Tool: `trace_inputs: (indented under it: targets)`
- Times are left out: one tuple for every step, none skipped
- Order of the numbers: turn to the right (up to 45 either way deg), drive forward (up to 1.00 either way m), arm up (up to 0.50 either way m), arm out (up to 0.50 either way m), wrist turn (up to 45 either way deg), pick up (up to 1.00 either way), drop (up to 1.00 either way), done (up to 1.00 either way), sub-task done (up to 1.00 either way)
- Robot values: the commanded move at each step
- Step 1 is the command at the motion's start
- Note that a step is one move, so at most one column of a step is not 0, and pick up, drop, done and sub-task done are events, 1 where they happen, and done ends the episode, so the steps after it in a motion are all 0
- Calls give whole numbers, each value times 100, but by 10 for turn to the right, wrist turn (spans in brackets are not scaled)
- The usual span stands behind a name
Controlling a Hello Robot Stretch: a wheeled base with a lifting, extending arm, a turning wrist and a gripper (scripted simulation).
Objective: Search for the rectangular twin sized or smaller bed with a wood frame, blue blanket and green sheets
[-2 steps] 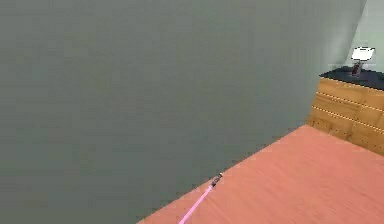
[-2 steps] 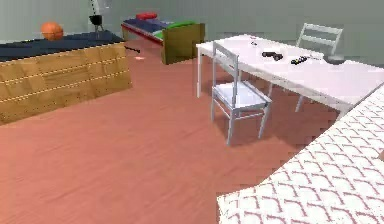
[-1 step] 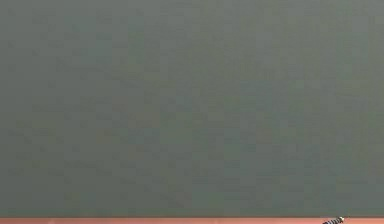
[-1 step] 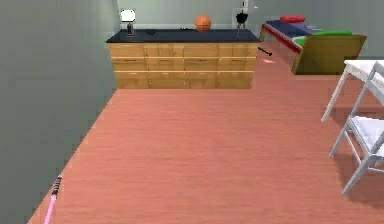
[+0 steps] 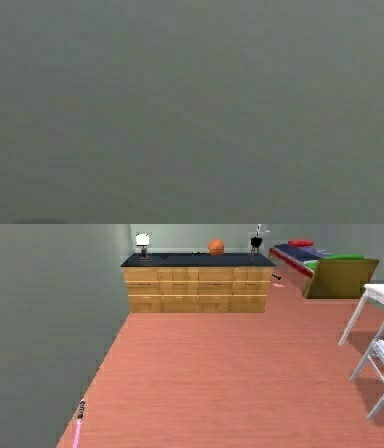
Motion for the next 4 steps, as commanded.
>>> trace_inputs:
  targets:
    - [450,0,0,0,0,0,0,0,0]
    - [150,0,0,0,0,0,0,0,0]
    - [0,50,0,0,0,0,0,0,0]
    - [450,0,0,0,0,0,0,0,0]
